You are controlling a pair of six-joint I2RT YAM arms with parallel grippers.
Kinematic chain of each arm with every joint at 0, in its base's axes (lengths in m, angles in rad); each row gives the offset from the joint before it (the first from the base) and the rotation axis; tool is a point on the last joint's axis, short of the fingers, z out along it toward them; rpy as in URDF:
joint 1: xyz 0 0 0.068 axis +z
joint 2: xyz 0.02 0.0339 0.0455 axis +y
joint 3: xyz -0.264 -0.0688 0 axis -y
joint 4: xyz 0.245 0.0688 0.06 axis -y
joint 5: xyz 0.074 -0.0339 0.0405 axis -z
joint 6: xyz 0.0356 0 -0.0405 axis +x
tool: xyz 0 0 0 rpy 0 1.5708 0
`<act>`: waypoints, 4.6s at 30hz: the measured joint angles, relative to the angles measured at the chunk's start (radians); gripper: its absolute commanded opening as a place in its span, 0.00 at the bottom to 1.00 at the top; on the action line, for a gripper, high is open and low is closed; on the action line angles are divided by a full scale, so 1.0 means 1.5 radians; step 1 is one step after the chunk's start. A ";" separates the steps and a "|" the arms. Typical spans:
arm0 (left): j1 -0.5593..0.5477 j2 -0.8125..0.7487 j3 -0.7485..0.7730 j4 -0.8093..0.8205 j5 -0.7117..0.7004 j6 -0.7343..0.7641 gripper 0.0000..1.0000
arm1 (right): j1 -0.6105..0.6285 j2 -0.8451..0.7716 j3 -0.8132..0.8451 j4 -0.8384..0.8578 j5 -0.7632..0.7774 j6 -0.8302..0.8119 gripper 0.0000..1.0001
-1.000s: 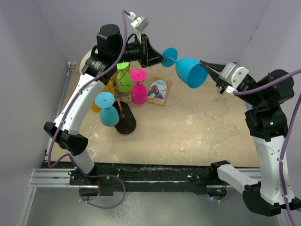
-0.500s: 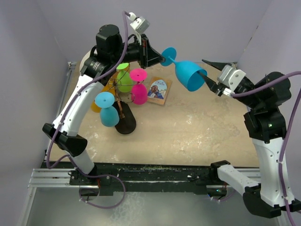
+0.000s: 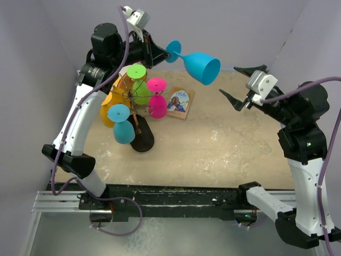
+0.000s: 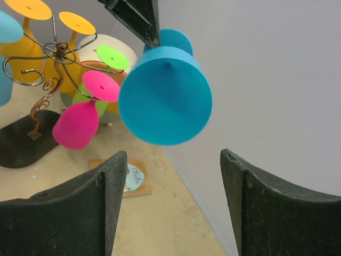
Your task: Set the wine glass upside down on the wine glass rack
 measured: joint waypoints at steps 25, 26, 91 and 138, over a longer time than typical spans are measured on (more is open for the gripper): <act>-0.132 -0.096 0.034 -0.302 -0.162 0.605 0.00 | -0.013 0.142 0.034 -0.232 0.320 0.001 1.00; -0.132 -0.097 0.034 -0.312 -0.164 0.621 0.00 | -0.015 0.132 0.014 -0.227 0.323 0.002 1.00; -0.184 -0.220 -0.198 -0.378 -0.370 0.857 0.00 | -0.110 0.017 -0.462 0.014 0.291 0.085 1.00; -0.184 -0.236 -0.185 -0.475 -0.440 0.896 0.00 | -0.132 0.018 -0.462 0.015 0.266 0.067 1.00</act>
